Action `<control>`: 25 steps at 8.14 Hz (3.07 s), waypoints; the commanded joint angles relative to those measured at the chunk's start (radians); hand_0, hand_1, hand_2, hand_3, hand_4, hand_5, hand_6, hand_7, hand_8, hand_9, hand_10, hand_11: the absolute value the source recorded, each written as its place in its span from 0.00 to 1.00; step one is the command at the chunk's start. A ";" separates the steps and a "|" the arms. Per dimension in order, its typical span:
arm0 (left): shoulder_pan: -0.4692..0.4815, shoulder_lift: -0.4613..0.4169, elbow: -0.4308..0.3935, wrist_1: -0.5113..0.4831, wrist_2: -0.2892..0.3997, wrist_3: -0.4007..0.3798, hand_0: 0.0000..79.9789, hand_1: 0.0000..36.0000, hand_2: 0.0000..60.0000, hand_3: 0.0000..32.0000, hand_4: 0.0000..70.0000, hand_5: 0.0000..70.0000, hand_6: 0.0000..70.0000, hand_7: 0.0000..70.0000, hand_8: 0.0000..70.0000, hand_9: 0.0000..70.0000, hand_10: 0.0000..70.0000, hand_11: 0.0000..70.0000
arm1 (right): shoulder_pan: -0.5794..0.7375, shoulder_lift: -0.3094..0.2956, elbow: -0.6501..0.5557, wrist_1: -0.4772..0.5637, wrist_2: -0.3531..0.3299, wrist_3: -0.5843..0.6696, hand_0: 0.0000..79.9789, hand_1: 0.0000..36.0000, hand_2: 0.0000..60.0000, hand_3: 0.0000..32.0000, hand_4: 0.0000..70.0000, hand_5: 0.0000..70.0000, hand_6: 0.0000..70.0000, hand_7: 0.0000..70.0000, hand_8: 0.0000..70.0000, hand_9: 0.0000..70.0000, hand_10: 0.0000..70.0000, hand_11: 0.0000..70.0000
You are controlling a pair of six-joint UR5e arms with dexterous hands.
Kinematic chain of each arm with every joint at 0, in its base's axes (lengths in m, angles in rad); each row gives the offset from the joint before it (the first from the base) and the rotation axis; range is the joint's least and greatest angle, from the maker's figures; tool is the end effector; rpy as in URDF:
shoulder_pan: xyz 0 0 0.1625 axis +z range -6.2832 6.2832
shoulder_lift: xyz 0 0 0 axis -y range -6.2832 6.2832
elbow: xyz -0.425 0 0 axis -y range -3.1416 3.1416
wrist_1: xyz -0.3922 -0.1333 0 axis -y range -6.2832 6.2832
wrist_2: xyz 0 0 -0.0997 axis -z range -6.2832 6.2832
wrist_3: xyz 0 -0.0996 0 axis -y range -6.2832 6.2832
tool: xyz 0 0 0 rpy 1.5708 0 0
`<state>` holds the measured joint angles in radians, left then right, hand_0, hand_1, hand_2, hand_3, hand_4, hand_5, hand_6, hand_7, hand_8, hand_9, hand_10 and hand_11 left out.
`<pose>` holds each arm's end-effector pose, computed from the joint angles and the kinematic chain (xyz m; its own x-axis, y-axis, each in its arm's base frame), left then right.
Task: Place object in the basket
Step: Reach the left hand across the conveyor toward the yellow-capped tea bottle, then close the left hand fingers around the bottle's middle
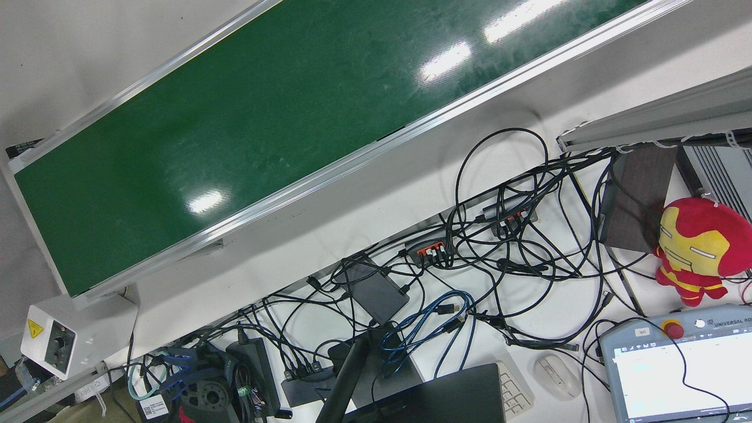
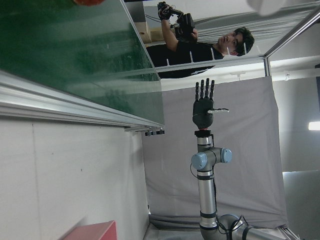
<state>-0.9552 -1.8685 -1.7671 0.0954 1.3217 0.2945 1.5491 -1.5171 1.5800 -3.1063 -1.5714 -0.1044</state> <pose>0.2162 -0.5791 0.4373 -0.9478 -0.2660 -0.1759 0.0533 0.4118 -0.9097 0.1219 -0.5259 0.6517 -0.9945 0.0120 0.1038 -0.1021 0.0998 -0.9898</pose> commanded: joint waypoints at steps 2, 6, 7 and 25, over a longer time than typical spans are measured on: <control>0.035 -0.083 0.063 0.009 -0.016 0.003 0.77 0.46 0.00 0.00 0.04 0.04 0.00 0.00 0.05 0.06 0.09 0.17 | 0.000 0.000 0.000 0.000 -0.001 -0.001 0.00 0.00 0.00 0.00 0.00 0.00 0.00 0.00 0.00 0.00 0.00 0.00; 0.038 -0.147 0.104 0.018 -0.024 0.005 0.77 0.46 0.00 0.00 0.05 0.05 0.00 0.00 0.05 0.06 0.09 0.17 | -0.001 0.000 0.000 0.000 -0.001 -0.001 0.00 0.00 0.00 0.00 0.00 0.00 0.00 0.00 0.00 0.00 0.00 0.00; 0.038 -0.156 0.113 0.018 -0.032 0.011 0.77 0.47 0.00 0.00 0.05 0.05 0.00 0.00 0.05 0.06 0.09 0.17 | -0.001 0.000 0.002 0.000 0.001 -0.001 0.00 0.00 0.00 0.00 0.00 0.00 0.00 0.00 0.00 0.00 0.00 0.00; 0.096 -0.314 0.218 0.113 -0.035 0.011 0.71 0.72 1.00 0.00 0.90 1.00 0.62 0.66 0.93 1.00 0.88 1.00 | 0.000 0.000 0.003 0.000 -0.001 0.000 0.00 0.00 0.00 0.00 0.00 0.00 0.00 0.00 0.00 0.00 0.00 0.00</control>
<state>-0.8547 -2.1802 -1.5475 0.1913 1.2857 0.3126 1.5493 -1.5171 1.5830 -3.1063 -1.5720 -0.1048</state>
